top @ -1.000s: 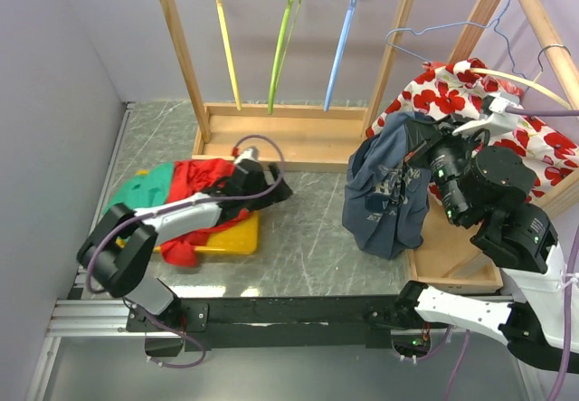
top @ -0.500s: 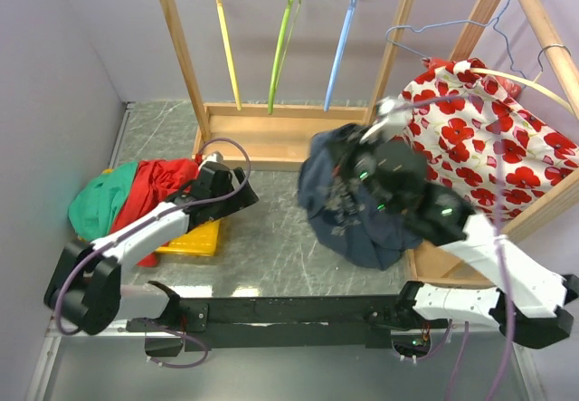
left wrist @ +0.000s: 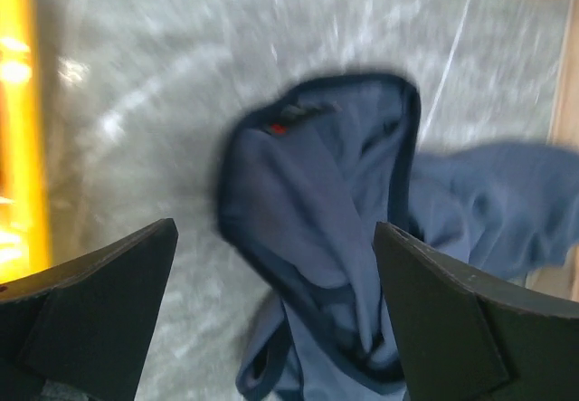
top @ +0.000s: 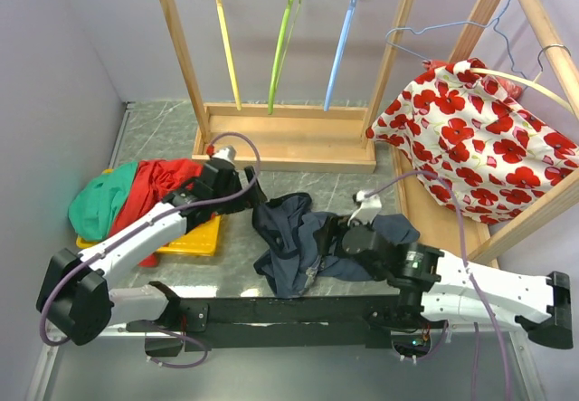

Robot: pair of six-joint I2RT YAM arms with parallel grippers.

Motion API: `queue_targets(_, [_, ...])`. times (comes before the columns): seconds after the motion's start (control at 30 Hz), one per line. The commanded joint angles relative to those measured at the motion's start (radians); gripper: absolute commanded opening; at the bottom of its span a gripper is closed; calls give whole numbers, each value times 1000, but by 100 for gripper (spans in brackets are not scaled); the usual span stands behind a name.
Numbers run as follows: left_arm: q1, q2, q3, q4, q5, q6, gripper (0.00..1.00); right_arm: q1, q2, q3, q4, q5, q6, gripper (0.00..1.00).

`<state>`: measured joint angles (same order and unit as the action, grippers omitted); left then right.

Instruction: Place the tank top on the hanger

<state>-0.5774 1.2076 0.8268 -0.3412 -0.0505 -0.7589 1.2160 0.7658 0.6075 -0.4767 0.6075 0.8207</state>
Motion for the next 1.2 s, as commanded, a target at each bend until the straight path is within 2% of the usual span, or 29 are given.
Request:
queue_targets(0.0, [-79, 4, -11, -38, -58, 9, 95, -131, 45, 126, 52, -32, -137, 81])
queue_targets(0.07, [-116, -17, -32, -62, -81, -22, 94, -253, 88, 138, 166, -185, -224, 80])
queue_targets(0.1, [-124, -26, -41, -74, -97, -37, 94, -275, 152, 153, 191, -292, -285, 79])
queue_targets(0.2, [-145, -81, -87, -110, -118, -97, 91, -299, 321, 260, 196, -391, -386, 76])
queue_targets(0.33, [-150, -177, -173, -142, -117, -164, 89, -297, 460, 350, 237, -532, -436, 67])
queue_targets(0.37, [-150, -215, -181, -172, -123, -171, 89, -297, 478, 357, 246, -543, -436, 66])
queue_targets(0.5, [-150, -305, -178, -287, -190, -207, 89, -279, 549, 394, 250, -548, -446, 51])
queue_targets(0.63, [-148, -411, -158, -332, -235, -286, 91, -205, 618, 474, 202, -531, -479, 45])
queue_targets(0.77, [-138, -441, -118, -337, -305, -336, 92, -115, 730, 557, 158, -517, -505, 44])
queue_targets(1.03, [-1, -499, -6, -384, -407, -379, 95, -98, 981, 673, 116, -525, -528, 41])
queue_targets(1.13, [20, -507, 14, -381, -404, -350, 97, -99, 1067, 724, 95, -486, -534, 44])
queue_targets(1.17, [22, -502, 21, -387, -402, -344, 97, -102, 1098, 735, 90, -467, -534, 48])
